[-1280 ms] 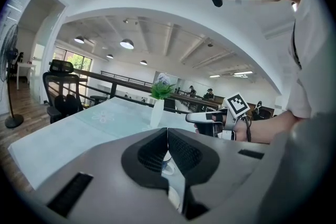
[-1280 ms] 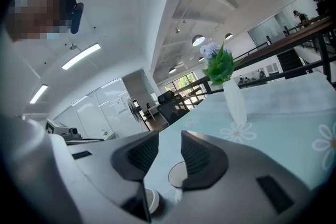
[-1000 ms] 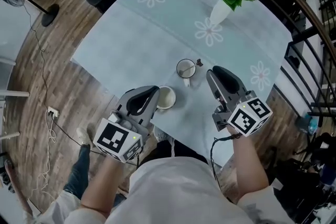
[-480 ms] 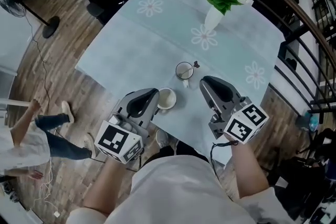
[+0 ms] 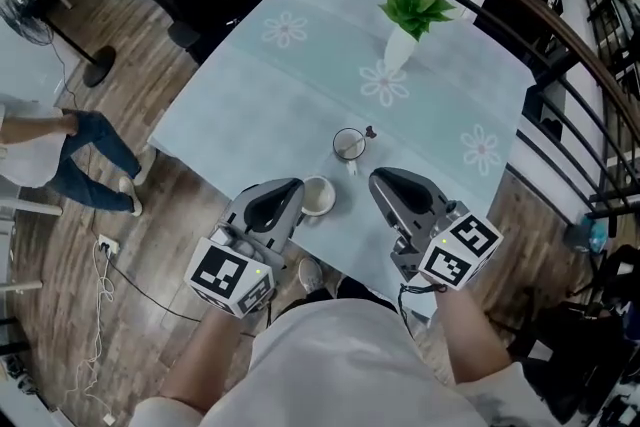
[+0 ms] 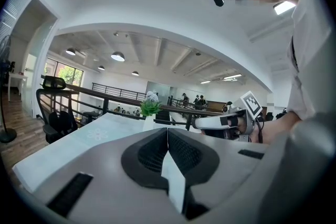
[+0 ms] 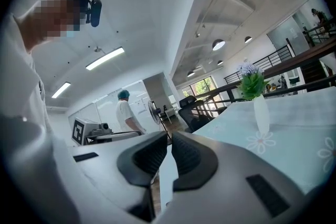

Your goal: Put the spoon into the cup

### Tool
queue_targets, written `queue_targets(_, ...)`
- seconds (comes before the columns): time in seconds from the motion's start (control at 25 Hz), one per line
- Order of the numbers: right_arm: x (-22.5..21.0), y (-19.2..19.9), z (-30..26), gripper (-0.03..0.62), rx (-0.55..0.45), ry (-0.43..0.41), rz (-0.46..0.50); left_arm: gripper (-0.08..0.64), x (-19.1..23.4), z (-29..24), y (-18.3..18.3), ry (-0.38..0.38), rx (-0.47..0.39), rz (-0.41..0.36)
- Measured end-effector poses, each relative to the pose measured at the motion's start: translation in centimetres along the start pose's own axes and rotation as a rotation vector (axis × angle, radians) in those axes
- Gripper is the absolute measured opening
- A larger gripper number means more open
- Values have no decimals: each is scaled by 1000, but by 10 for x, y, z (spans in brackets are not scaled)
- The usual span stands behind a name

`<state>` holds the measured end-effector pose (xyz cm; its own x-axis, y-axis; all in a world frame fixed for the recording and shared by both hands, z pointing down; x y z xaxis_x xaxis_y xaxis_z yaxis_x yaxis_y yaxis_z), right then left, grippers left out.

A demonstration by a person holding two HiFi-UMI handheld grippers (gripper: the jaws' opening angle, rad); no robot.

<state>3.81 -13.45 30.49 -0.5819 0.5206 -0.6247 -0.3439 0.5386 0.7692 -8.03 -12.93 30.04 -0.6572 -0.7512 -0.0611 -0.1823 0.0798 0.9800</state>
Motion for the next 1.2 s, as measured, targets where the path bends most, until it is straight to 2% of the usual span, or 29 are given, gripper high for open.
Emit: queue_targets(1.2,3,12,4,23,47,-25,-10,21,-8,-5,-1,13,4,-6)
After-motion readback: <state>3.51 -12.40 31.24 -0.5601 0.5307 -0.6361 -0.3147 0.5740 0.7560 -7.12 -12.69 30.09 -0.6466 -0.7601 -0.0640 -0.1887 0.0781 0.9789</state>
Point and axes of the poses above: the fingertips, and each gripper's own axes: z backward along the fingers, x to its left, y out of its underside, the point moved 1 cm from there along z, backward along the fingers, and after that the axes turned 14 degrees about -z, right-handed, at the moved point
